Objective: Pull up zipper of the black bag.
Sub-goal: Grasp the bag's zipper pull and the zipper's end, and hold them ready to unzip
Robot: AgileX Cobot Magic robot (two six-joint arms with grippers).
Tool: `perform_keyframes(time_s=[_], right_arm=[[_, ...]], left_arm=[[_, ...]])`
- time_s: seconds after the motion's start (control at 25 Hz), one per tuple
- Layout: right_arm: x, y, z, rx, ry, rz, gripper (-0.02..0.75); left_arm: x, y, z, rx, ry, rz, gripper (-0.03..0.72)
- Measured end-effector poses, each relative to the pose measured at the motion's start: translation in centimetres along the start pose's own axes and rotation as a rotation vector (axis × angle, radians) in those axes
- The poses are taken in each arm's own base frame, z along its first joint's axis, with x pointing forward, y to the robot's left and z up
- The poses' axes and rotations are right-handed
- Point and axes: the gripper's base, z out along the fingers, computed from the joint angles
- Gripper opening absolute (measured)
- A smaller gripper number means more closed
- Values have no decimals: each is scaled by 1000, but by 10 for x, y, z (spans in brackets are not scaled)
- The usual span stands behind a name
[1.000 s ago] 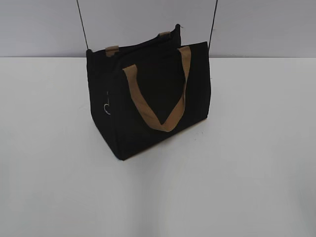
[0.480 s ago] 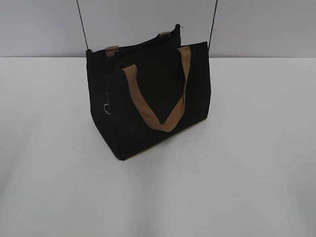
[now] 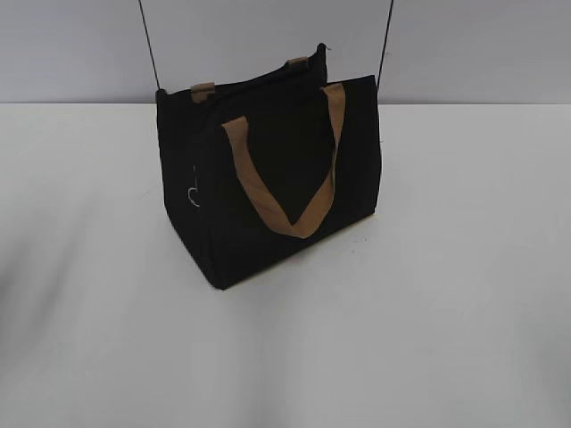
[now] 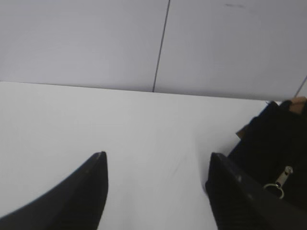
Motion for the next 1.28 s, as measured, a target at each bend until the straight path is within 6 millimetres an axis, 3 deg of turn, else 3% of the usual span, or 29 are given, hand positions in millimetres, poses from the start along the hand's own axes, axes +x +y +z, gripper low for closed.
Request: perform_keyframes(time_s=[0.12, 0.36, 0.52, 1.0, 1.28], right_arm=[[0, 0, 0, 0, 0, 0, 389], [0, 0, 0, -1, 0, 0, 389], [0, 0, 0, -1, -1, 0, 389], [0, 0, 0, -1, -1, 0, 389], [0, 0, 0, -1, -1, 0, 389]], left_arm=[[18, -14, 28, 65, 92, 62, 489], [48, -43, 66, 166, 126, 152, 486], [81, -55, 89, 201, 193, 177, 486], [145, -76, 122, 326, 122, 213, 486], [158, -87, 132, 421, 109, 225, 486]])
